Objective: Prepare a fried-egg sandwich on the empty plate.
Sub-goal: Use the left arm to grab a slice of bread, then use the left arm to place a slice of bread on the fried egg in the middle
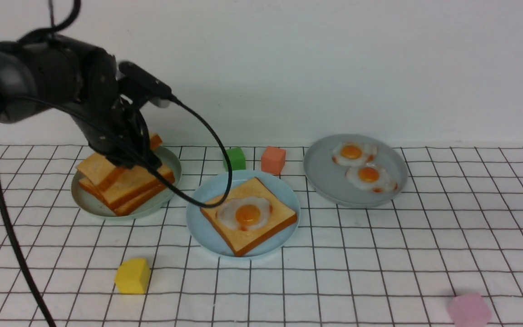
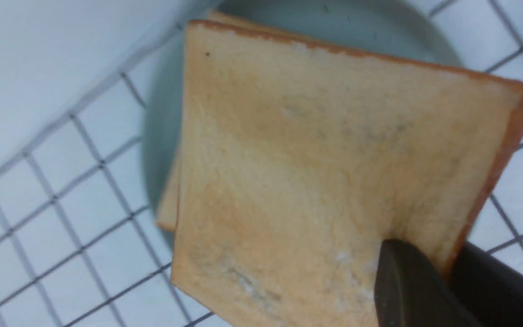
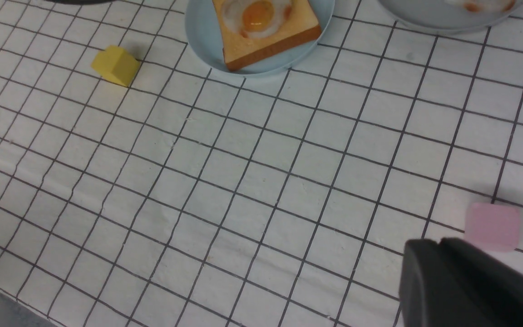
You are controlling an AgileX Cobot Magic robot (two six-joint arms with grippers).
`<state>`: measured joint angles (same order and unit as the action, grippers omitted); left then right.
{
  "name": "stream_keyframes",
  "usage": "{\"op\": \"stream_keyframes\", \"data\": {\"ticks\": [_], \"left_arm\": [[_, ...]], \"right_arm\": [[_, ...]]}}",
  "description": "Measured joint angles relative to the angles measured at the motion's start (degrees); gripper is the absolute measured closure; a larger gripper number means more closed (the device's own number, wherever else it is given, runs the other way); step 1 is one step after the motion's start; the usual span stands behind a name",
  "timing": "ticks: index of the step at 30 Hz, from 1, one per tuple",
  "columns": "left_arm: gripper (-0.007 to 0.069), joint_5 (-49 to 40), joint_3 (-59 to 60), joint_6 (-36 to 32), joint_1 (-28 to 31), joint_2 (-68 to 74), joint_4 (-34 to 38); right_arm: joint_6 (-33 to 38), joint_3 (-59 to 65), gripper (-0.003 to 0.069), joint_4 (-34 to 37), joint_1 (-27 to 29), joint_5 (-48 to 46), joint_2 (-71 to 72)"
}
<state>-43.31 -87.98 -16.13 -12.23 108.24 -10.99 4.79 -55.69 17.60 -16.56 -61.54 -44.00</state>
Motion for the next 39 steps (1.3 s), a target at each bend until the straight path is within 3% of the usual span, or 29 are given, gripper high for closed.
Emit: {"op": "stream_keyframes", "data": {"ticks": [6, 12, 20, 25, 39], "left_arm": [[0.0551, -1.2, 0.0, 0.0, -1.3, -4.3, 4.9], [0.0552, -1.6, 0.0, 3.1, -13.1, -4.9, 8.0], [0.0552, -1.2, 0.0, 10.8, -23.0, 1.9, -0.8], [0.0555, 0.4, 0.0, 14.6, -24.7, 5.0, -6.0], [0.0538, 4.7, 0.0, 15.7, -24.9, 7.8, -5.6]], "right_arm": [[0.0, 0.0, 0.0596, -2.1, 0.0, 0.0, 0.6], [0.0, 0.0, 0.0595, -6.8, 0.0, -1.8, 4.4], [0.0, 0.0, 0.0594, -7.1, 0.0, -3.3, 9.5], [0.0, 0.0, 0.0592, -7.1, 0.0, -3.4, 10.5], [0.0, 0.0, 0.0586, -7.5, 0.0, -3.4, 10.5]]}}
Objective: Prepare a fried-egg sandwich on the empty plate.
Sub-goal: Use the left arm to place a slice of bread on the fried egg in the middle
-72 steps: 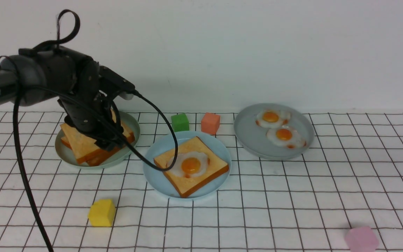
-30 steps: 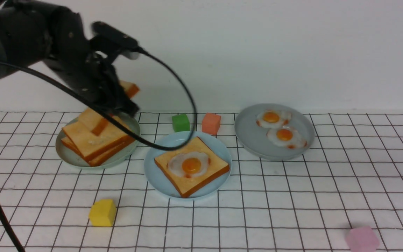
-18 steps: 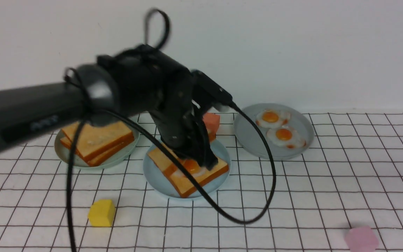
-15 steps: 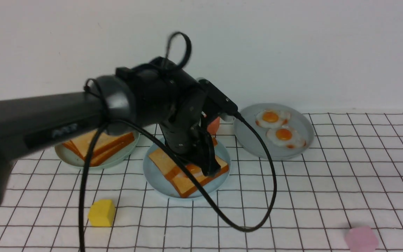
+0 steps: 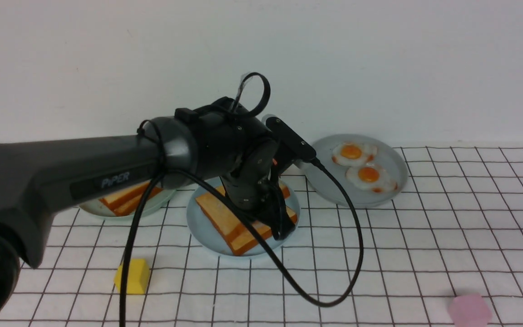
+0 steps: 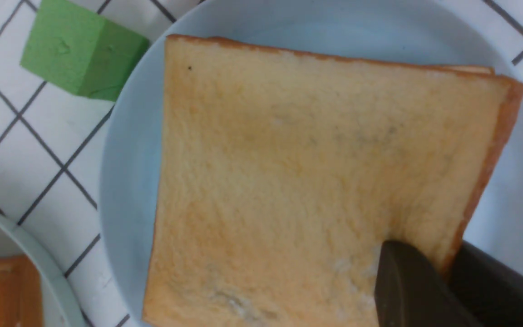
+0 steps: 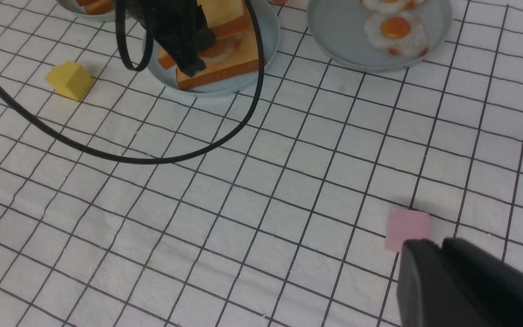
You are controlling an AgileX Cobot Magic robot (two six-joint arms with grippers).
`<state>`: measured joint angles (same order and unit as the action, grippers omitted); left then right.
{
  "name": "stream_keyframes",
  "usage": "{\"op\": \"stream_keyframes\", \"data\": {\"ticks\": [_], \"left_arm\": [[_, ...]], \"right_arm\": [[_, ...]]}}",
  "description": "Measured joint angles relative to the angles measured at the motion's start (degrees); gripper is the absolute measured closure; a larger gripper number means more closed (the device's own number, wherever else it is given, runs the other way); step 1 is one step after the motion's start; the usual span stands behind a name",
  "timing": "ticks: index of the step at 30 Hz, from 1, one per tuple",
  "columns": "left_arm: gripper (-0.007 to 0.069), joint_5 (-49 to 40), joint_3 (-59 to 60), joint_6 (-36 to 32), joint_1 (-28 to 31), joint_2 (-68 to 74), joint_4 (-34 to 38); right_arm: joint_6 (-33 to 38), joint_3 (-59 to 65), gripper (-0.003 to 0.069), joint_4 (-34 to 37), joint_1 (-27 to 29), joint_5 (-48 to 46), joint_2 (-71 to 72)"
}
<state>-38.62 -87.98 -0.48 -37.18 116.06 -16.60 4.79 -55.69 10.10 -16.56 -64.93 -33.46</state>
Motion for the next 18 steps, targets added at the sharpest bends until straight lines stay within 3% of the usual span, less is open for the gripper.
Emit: {"op": "stream_keyframes", "data": {"ticks": [6, 7, 10, 14, 18], "left_arm": [[0.0365, 2.0, 0.0, 0.0, 0.0, 0.4, 0.1], [0.0365, 2.0, 0.0, 0.0, 0.0, 0.4, 0.1], [0.0256, 2.5, 0.0, 0.0, 0.0, 0.5, 0.2], [0.0216, 1.2, 0.0, 0.0, 0.0, -0.3, 1.2], [0.0249, -1.6, 0.0, 1.7, -1.3, -4.5, 1.7]], "right_arm": [[0.0, 0.0, 0.0583, -0.2, 0.0, 0.0, 0.0], [0.0, 0.0, 0.0583, -0.2, 0.0, 0.0, 0.0], [0.0, 0.0, 0.058, -0.2, 0.0, 0.0, 0.0], [0.0, 0.0, 0.0576, -0.2, 0.0, 0.3, 0.0], [0.0, 0.0, 0.0575, -0.2, 0.0, 0.8, 0.0]]}}
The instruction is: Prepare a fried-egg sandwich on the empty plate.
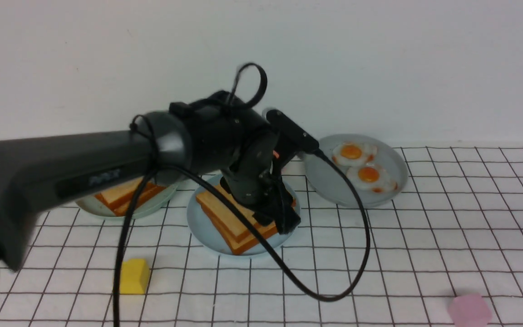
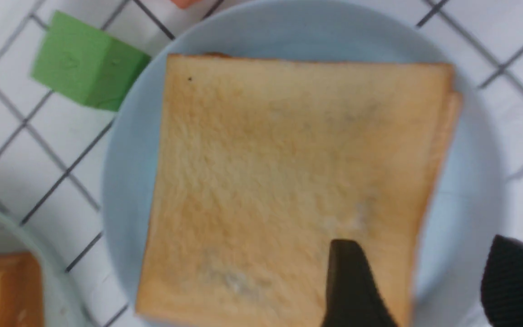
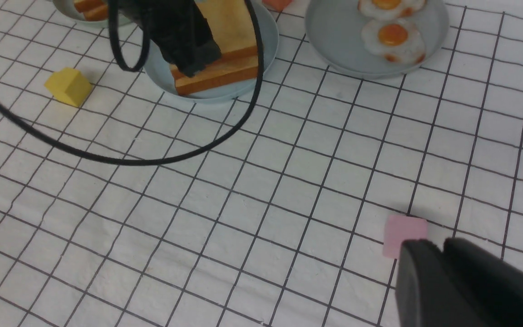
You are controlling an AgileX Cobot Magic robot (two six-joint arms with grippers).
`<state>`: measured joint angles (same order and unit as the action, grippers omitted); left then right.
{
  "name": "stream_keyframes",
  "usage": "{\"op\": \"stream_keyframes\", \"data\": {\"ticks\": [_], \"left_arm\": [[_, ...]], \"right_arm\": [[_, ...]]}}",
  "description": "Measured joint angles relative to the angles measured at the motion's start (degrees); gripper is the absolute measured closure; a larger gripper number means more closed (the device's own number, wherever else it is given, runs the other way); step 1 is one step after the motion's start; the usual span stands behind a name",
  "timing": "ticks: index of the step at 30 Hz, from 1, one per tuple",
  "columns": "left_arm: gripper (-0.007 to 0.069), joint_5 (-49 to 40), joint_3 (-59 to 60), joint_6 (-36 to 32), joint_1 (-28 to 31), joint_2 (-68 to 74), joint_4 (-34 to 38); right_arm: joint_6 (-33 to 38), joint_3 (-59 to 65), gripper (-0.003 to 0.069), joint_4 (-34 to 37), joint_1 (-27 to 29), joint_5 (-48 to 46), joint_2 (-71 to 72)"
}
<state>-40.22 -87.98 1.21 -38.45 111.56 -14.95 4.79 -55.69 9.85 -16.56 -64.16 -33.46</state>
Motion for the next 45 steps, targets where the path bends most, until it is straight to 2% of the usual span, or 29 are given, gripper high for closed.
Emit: {"op": "stream_keyframes", "data": {"ticks": [4, 5, 6, 7, 9, 13, 17, 21, 27, 31, 32, 34, 35, 37, 38, 40, 45], "left_arm": [[0.0425, -1.2, 0.0, 6.8, -4.4, -11.1, 0.2], [0.0436, -1.2, 0.0, 7.2, -4.7, -11.8, 0.2], [0.0528, -1.6, -0.1, 10.5, -7.0, -17.0, 0.5], [0.0583, -2.0, -0.1, 12.2, -8.2, -20.2, 0.7], [0.0638, -2.4, 1.2, 14.5, -10.1, -26.3, 0.6], [0.0638, -2.5, 8.5, 16.1, -13.9, -37.0, 0.6], [0.0638, -0.6, 21.5, 18.9, -16.6, -48.5, 0.6], [0.0638, 6.4, 37.2, 22.8, -17.0, -64.8, -1.2], [0.0638, 18.0, 56.6, 26.3, -17.0, -88.1, -2.6], [0.0638, 23.0, 65.7, 26.7, -17.0, -100.2, -3.4], [0.0638, 24.9, 69.7, 26.8, -17.0, -105.9, -3.7], [0.0638, 26.1, 72.0, 26.8, -17.0, -109.0, -4.0], [0.0638, 27.1, 74.5, 26.8, -17.0, -111.4, -4.1], [0.0638, 27.7, 76.2, 26.8, -17.0, -112.1, -4.1], [0.0638, 27.7, 78.2, 26.8, -17.0, -112.2, -4.1], [0.0638, 27.6, 80.4, 26.8, -17.0, -112.2, -4.1], [0.0638, 27.5, 84.8, 26.8, -17.0, -112.2, -4.1]], "right_arm": [[0.0, 0.0, 0.0575, 0.0, 0.0, -0.3, 0.0], [0.0, 0.0, 0.0575, 0.0, 0.0, -0.3, 0.0], [0.0, 0.0, 0.0575, -0.3, 0.0, -0.6, 0.0], [0.0, 0.0, 0.0575, -0.5, 0.0, -0.8, 0.0], [-0.1, 0.0, 0.0575, -0.8, 0.0, -1.4, 0.3], [-0.5, 0.0, 0.0576, -1.1, 0.0, -3.7, 1.6], [-2.6, 0.0, 0.0605, -1.9, 0.0, -6.8, 4.5], [-6.5, 2.0, 0.0655, -3.7, 0.0, -8.2, 9.9], [-12.3, 8.4, 0.0659, -6.4, 0.0, -7.4, 18.7], [-15.4, 12.0, 0.0659, -7.8, 0.0, -3.9, 22.2], [-17.2, 14.0, 0.0657, -8.4, 0.0, -0.4, 23.4], [-18.2, 15.4, 0.0656, -8.8, 0.0, 2.4, 23.9], [-19.3, 17.5, 0.0656, -9.5, 0.0, 6.9, 24.1], [-19.9, 19.3, 0.0656, -9.9, 0.0, 10.9, 24.1], [-20.5, 21.5, 0.0655, -10.5, 0.0, 16.5, 24.1], [-20.8, 24.1, 0.0653, -11.2, 0.0, 21.6, 24.1], [-21.0, 28.4, 0.0651, -11.7, 0.0, 27.1, 24.1]]}}
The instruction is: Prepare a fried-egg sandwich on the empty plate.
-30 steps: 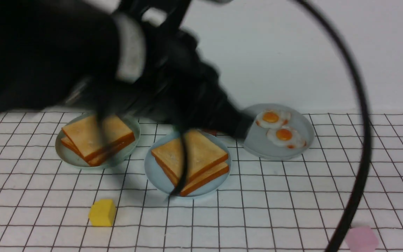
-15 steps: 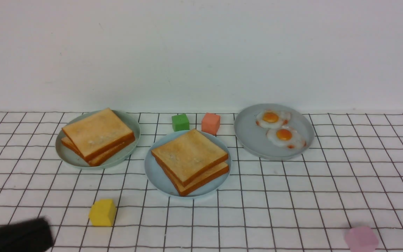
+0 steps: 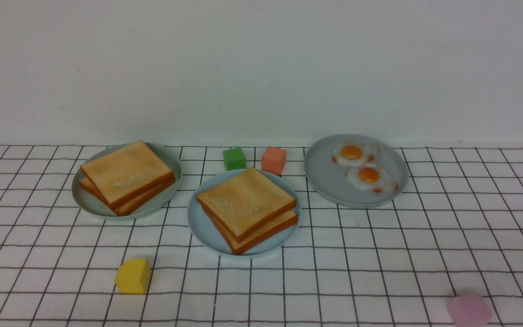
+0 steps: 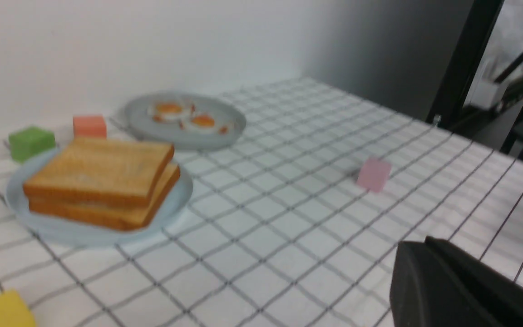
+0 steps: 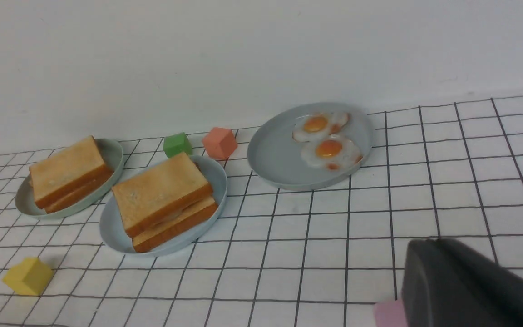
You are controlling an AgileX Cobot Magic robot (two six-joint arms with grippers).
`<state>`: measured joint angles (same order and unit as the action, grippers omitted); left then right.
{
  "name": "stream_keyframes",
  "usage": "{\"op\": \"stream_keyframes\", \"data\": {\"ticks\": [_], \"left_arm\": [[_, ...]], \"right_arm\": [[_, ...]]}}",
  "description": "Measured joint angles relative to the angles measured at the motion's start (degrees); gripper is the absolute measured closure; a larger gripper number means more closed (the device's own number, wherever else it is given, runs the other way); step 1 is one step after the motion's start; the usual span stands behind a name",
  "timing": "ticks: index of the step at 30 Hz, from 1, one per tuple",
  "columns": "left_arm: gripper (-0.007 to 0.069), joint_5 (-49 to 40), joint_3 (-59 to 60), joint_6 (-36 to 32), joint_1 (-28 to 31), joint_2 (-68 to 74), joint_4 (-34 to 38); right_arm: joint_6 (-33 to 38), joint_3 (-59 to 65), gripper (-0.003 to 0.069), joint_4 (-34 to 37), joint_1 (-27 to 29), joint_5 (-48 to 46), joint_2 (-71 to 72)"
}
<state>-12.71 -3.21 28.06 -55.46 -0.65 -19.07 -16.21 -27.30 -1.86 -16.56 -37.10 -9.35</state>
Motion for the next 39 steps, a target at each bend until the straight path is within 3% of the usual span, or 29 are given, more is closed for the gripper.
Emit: {"op": "stream_keyframes", "data": {"ticks": [12, 17, 24, 39], "left_arm": [[0.0638, -0.6, 4.9, 0.1, 0.0, 0.0, 0.0], [0.0638, -2.4, 4.9, 0.1, 0.0, 0.0, 0.0], [0.0638, -2.6, 4.9, 0.1, 0.0, 0.0, 0.0], [0.0634, -3.9, 4.9, 0.1, 0.0, 0.0, 0.0]], "right_arm": [[-0.2, 6.3, 0.0642, -1.0, 1.0, 0.3, 0.2], [2.1, 12.2, 0.0669, 1.1, 10.7, 5.4, 1.9], [9.6, 27.8, 0.067, 4.8, 14.8, 12.9, 8.9], [9.9, 28.1, 0.0669, 5.9, 15.3, 13.8, 10.0]]}}
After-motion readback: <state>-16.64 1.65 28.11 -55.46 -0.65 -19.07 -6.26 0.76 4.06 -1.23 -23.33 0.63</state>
